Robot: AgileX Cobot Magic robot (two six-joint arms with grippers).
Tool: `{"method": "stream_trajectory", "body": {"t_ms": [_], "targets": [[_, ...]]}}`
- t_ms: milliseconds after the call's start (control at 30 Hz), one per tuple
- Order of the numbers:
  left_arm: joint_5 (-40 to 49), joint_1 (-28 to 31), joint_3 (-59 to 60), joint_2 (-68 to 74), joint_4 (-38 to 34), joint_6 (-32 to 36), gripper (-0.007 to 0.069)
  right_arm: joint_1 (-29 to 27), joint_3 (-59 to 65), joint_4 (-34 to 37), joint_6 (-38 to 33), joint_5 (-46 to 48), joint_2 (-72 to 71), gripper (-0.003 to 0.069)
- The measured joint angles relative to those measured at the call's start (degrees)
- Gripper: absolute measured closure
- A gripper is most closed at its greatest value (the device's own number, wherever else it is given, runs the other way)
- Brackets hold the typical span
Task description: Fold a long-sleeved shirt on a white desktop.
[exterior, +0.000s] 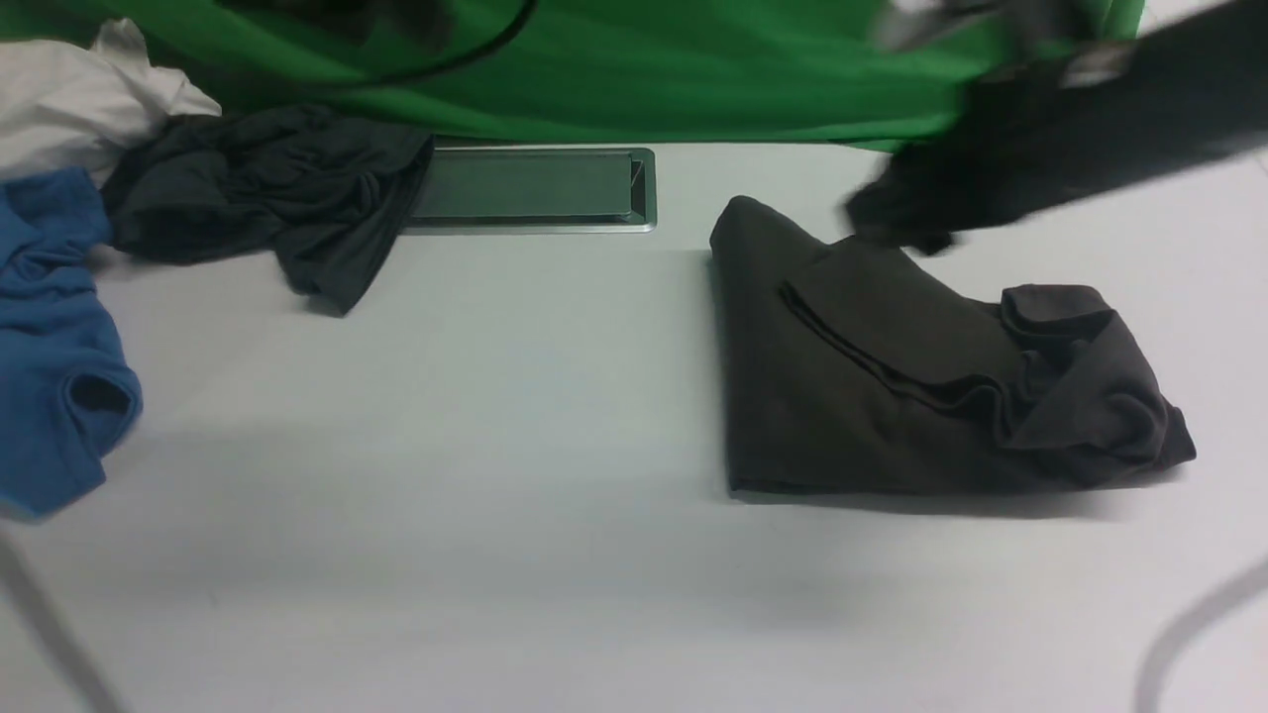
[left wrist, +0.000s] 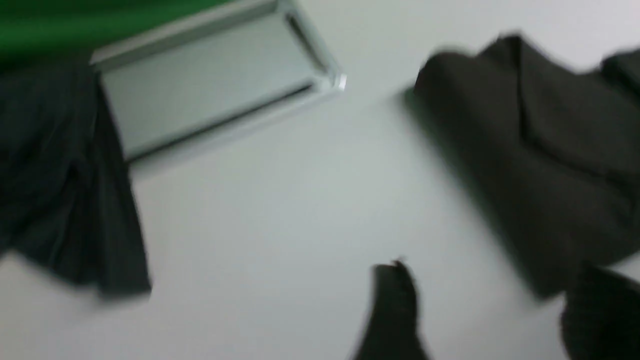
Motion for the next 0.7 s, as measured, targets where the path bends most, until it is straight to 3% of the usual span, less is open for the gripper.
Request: {"method": "stream_trajectory", "body": {"t_ms": [67, 167, 267, 633, 700], "targets": [[0.2, 0.7, 4.4, -2.8, 0.5, 0.2, 0.0304, 0.2, -3.0, -2.0, 2.5, 0.9, 3.2, 0.0258], [-3.6, 2.3, 14.6, -7.8, 1.4, 0.4, 0.0455, 0.2, -10.3, -4.6, 6.7, 4.0, 10.7, 0.0258], [-7.8, 2.6, 19.1, -10.0, 1.9, 0.4, 0.0538, 0.2, -13.2, -5.1, 8.0, 4.4, 15.4, 0.0258], [-10.6, 2.6, 20.4, -10.7, 1.7, 0.4, 0.058, 0.2, -14.5, -4.7, 10.1, 2.5, 23.8, 0.0263], [-10.8, 2.6, 20.4, -10.7, 1.7, 0.4, 0.058, 0.2, -14.5, -4.7, 10.1, 1.6, 24.2, 0.0309]]}}
